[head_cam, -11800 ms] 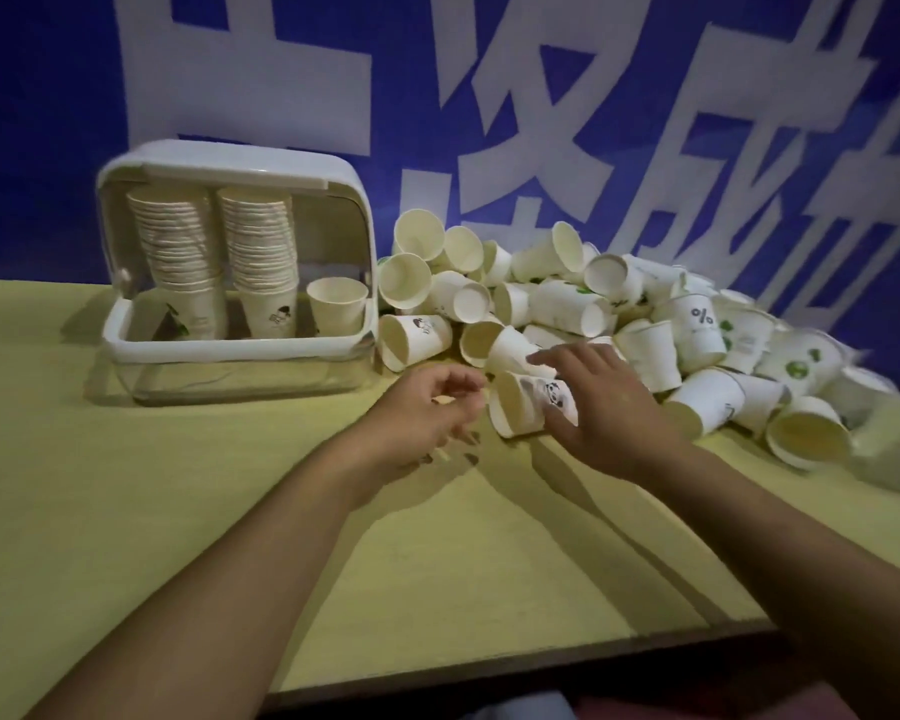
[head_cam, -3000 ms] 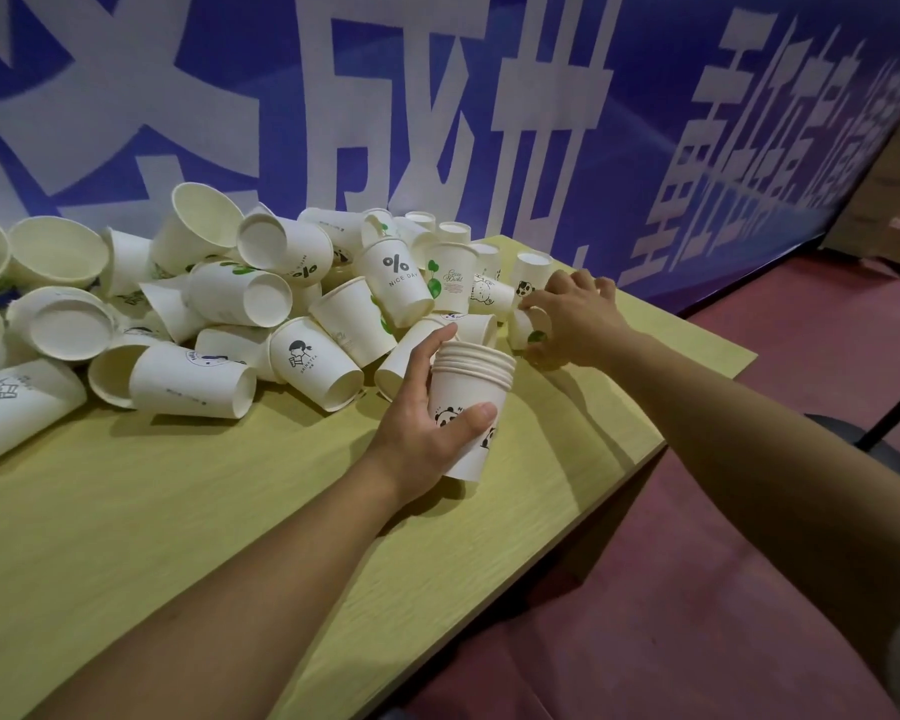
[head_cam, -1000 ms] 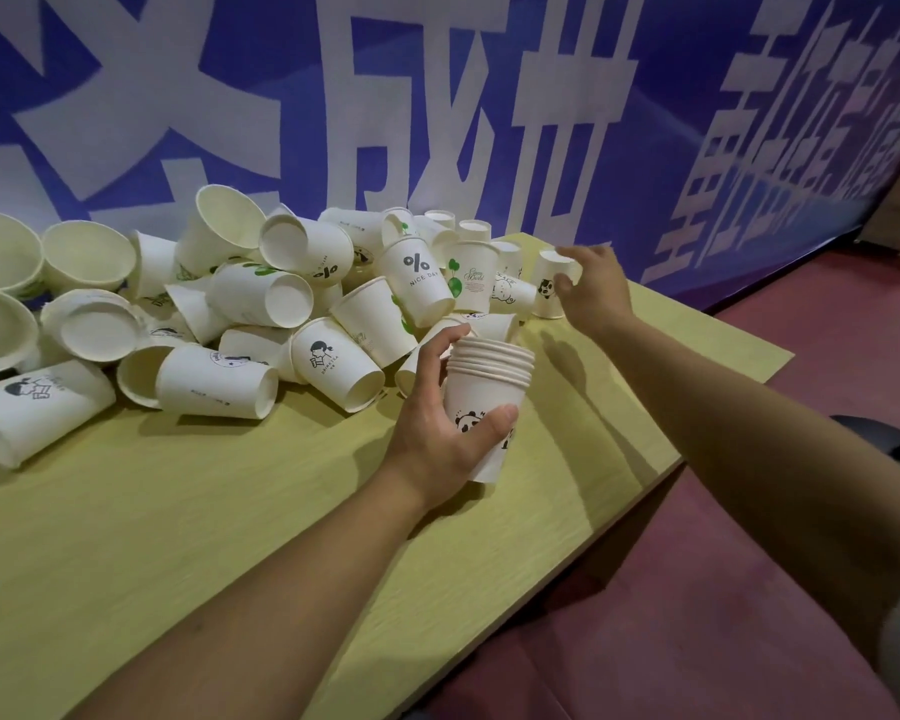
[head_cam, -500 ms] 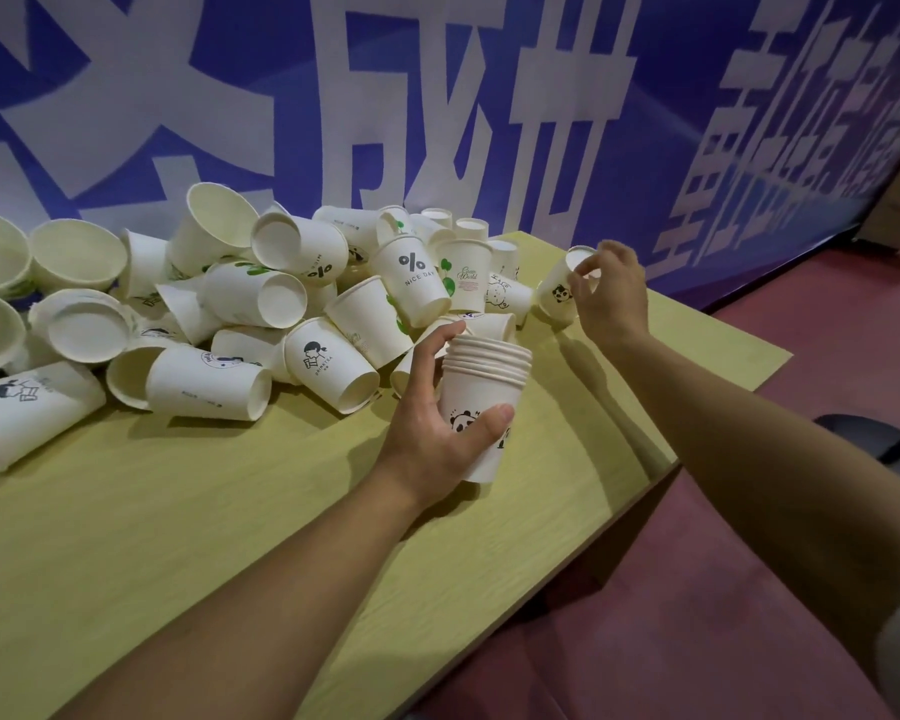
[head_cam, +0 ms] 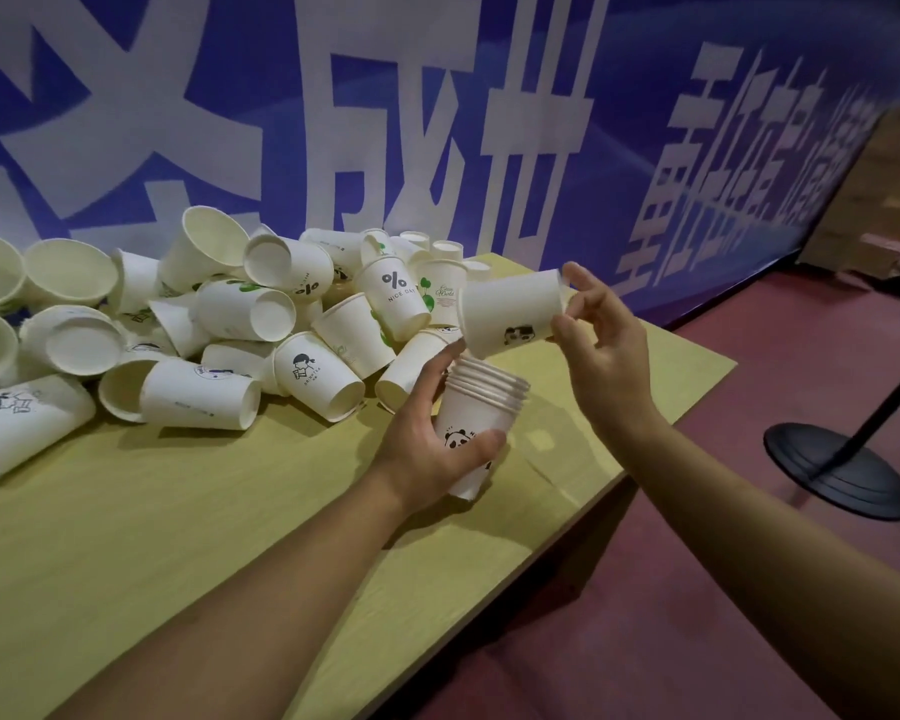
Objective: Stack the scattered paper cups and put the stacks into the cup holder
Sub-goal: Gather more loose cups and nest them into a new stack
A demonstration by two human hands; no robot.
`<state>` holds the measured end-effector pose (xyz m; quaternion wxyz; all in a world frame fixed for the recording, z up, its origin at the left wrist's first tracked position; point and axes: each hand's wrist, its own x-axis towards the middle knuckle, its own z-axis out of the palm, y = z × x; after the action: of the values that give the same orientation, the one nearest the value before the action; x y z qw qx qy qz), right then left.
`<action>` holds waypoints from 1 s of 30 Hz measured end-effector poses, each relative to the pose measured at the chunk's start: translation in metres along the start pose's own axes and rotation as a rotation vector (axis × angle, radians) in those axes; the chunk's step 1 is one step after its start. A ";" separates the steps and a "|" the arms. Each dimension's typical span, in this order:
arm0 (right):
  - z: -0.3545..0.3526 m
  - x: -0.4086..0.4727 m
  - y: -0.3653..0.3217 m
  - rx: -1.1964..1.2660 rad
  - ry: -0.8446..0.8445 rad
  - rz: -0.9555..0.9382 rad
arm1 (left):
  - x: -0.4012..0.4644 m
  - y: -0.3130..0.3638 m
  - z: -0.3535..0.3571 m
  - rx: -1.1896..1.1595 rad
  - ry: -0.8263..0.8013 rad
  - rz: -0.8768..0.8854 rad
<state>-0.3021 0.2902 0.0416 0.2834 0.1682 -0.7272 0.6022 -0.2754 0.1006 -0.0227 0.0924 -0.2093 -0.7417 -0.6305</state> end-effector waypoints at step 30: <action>0.017 0.000 -0.018 -0.163 -0.360 0.258 | 0.002 -0.006 0.003 0.069 -0.052 -0.008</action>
<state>-0.2955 0.2698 0.0534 0.0823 0.1552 -0.8277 0.5330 -0.2788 0.1029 -0.0276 0.0779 -0.2195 -0.7659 -0.5993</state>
